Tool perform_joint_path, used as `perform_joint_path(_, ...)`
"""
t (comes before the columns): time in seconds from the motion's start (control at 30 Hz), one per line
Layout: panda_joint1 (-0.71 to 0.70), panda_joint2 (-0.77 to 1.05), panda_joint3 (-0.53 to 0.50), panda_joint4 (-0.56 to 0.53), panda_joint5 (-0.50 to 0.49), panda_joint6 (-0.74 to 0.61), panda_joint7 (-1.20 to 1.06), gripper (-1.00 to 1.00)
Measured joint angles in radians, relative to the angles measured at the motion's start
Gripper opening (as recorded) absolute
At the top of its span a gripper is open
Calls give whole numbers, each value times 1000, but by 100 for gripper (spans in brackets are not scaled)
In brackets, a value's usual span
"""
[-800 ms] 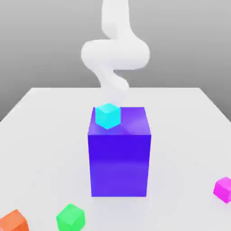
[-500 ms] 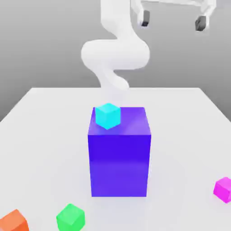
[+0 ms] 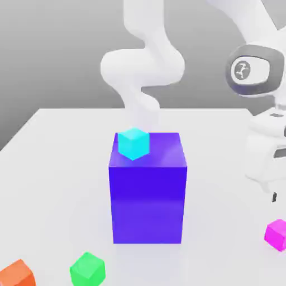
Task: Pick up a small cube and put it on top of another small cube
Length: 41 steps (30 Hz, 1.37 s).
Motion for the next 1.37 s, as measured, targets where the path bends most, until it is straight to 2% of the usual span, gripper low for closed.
perform_joint_path(0.13, 58, 138, 27, -12, -17, 53, 34, 0)
perform_joint_path(0.27, 138, 283, -54, 16, -109, 148, 107, 0)
perform_joint_path(0.3, 160, 317, -81, 25, -134, 173, 126, -100)
perform_joint_path(0.53, 165, 324, -86, 27, -139, 179, 130, -100)
perform_joint_path(0.7, 75, 174, 3, -14, -11, 72, 39, -100)
perform_joint_path(1.1, -293, 20, -249, -75, 208, 12, -9, -100)
perform_joint_path(1.23, -401, 88, -342, -57, 258, 72, -10, -100)
perform_joint_path(1.27, -421, 128, -358, -46, 267, 103, -9, 100)
perform_joint_path(1.37, -421, 128, -358, -46, 267, 103, -9, 100)
